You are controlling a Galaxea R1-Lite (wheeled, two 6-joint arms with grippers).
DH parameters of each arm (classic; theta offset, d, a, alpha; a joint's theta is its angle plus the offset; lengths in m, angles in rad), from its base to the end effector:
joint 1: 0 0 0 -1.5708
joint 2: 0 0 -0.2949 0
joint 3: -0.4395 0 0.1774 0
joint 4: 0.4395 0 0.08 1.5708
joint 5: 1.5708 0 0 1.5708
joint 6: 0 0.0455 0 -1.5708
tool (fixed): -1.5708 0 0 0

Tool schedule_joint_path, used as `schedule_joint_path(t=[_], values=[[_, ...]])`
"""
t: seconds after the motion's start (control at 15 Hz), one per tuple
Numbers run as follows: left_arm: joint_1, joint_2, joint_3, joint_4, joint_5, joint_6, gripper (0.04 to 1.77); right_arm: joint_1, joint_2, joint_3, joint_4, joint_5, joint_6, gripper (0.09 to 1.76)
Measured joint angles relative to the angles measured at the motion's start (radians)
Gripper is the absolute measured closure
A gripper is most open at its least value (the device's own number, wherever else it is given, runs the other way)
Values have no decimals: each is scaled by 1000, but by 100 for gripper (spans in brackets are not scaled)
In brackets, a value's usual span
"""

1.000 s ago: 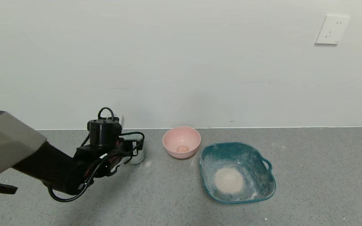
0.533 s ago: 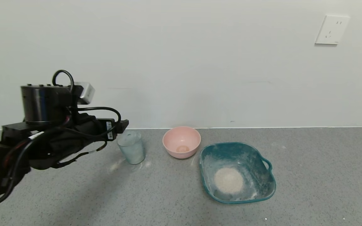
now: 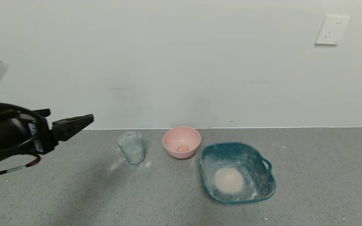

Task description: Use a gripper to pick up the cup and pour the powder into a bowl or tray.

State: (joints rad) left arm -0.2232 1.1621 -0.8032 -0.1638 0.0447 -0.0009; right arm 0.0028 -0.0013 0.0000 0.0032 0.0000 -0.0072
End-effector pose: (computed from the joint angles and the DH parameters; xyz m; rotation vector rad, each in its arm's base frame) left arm 0.1786 -0.0385 0.2606 0.0252 0.1937 -0.1778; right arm -0.0090 0.0000 0.0751 -0.0072 0.0019 0.0028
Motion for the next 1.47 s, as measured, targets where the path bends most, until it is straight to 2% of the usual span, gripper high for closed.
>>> schedule_joint_path(t=[0.13, 0.4, 0.53, 0.67, 1.07, 1.47], values=[[56, -121, 25, 65, -47, 40, 10, 0, 0, 0, 0, 0, 0, 14], [219, -359, 45, 237, -167, 66, 10, 0, 0, 0, 0, 0, 0, 14], [284, -473, 49, 316, -203, 65, 10, 0, 0, 0, 0, 0, 0, 14], [323, -567, 61, 360, -215, 62, 10, 0, 0, 0, 0, 0, 0, 14], [387, -783, 157, 367, -220, 55, 9, -1, 0, 0, 0, 0, 0, 14], [353, -879, 262, 360, -229, 31, 9, -1, 0, 0, 0, 0, 0, 14]])
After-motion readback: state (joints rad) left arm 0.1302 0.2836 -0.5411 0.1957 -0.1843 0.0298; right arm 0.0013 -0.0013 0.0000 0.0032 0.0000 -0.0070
